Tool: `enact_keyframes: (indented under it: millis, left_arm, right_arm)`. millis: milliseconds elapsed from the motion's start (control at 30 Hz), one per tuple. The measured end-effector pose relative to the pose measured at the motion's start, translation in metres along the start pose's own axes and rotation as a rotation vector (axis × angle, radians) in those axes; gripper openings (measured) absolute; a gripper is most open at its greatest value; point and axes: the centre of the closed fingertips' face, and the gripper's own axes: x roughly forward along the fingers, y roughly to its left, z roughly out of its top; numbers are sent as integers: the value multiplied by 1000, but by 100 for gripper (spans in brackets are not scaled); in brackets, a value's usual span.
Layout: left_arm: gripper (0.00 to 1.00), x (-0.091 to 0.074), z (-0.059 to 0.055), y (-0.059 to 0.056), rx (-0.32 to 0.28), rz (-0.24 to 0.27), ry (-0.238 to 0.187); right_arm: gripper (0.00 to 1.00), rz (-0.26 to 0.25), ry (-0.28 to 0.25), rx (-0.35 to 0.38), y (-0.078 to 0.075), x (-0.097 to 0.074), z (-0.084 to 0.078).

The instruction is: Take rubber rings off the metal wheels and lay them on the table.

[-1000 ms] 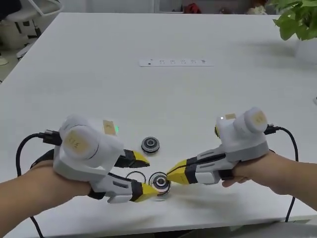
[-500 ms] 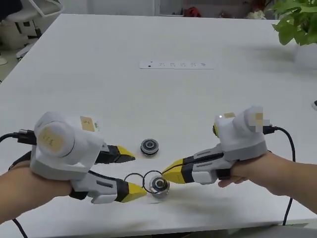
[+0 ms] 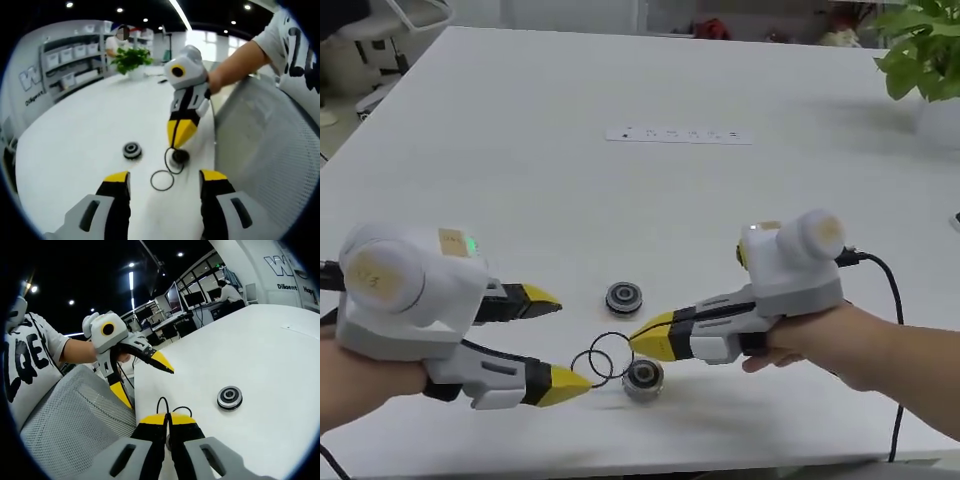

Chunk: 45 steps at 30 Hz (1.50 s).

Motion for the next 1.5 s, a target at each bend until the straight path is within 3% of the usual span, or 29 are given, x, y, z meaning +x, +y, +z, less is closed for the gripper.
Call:
enact_keyframes:
  millis: [400, 800, 1500]
  left_arm:
    - [59, -12, -6, 8, -25, 39, -11]
    - [59, -16, -12, 9, -38, 49, -6]
    - [58, -18, -22, 10, -55, 54, 11]
  right_arm:
    - [0, -20, 27, 11, -7, 14, -5]
    - [0, -36, 56, 28, -12, 24, -14]
    - [0, -89, 87, 41, -23, 28, -23]
